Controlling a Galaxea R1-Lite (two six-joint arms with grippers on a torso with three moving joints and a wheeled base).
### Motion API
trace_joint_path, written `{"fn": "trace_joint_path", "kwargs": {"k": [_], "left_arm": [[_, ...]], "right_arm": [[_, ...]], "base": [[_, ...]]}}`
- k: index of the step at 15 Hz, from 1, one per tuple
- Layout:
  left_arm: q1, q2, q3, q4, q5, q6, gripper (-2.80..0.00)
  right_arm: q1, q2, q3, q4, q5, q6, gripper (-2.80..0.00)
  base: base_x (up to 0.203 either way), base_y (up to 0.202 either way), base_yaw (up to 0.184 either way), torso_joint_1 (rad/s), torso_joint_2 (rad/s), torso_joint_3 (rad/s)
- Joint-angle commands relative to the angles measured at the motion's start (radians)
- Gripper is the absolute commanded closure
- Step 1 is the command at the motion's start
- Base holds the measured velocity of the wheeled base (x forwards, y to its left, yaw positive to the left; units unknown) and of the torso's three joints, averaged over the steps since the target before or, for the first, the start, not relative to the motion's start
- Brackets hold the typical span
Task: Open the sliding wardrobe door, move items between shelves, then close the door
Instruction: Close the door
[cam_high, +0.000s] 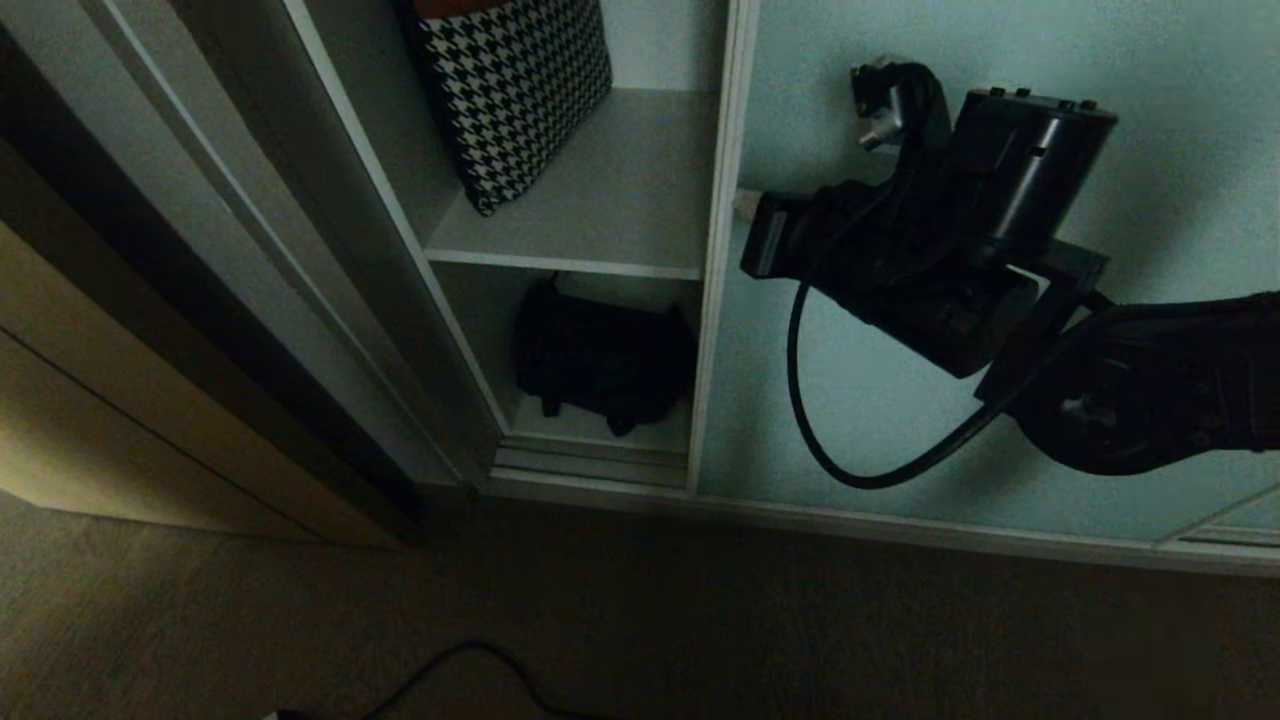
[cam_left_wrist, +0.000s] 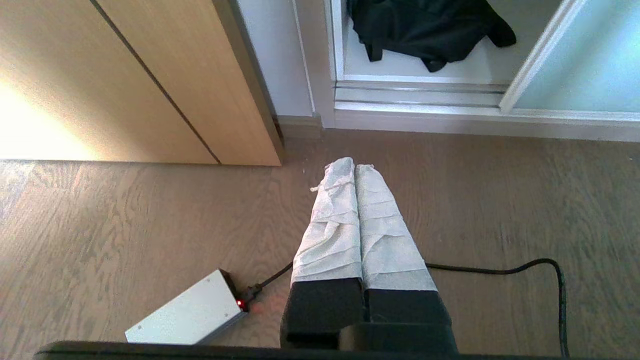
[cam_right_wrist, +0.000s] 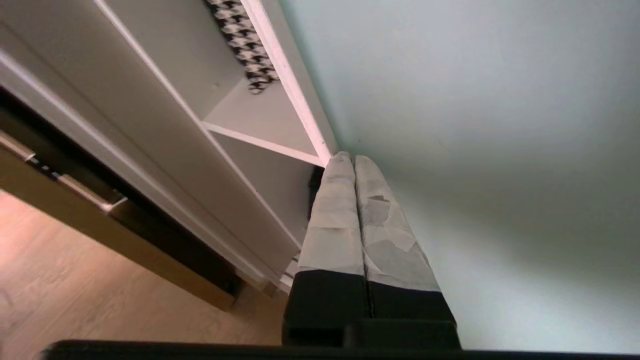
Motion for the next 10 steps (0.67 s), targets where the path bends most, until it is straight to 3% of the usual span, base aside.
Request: {"fn": "trace_joint_path", "kwargs": {"k": [1, 4, 10], "left_arm": [[0.0, 0.002, 0.0, 0.0, 0.0, 0.0, 0.0], [0.0, 0.002, 0.0, 0.0, 0.0, 0.0, 0.0], [0.0, 0.002, 0.0, 0.0, 0.0, 0.0, 0.0]], "right_arm": [[0.03, 0.024, -0.018, 0.001, -0.002, 0.0, 0.0], [0.08, 0.001, 0.012, -0.012, -0.007, 0.004, 0.0], [0.132, -0.254, 0.238, -0.065, 0.003, -0.004, 0.0]], "base": [[0.0, 0.0, 0.0, 0.0, 0.0, 0.0], [0.0, 0.0, 0.0, 0.0, 0.0, 0.0], [0.0, 0.0, 0.0, 0.0, 0.0, 0.0]]}}
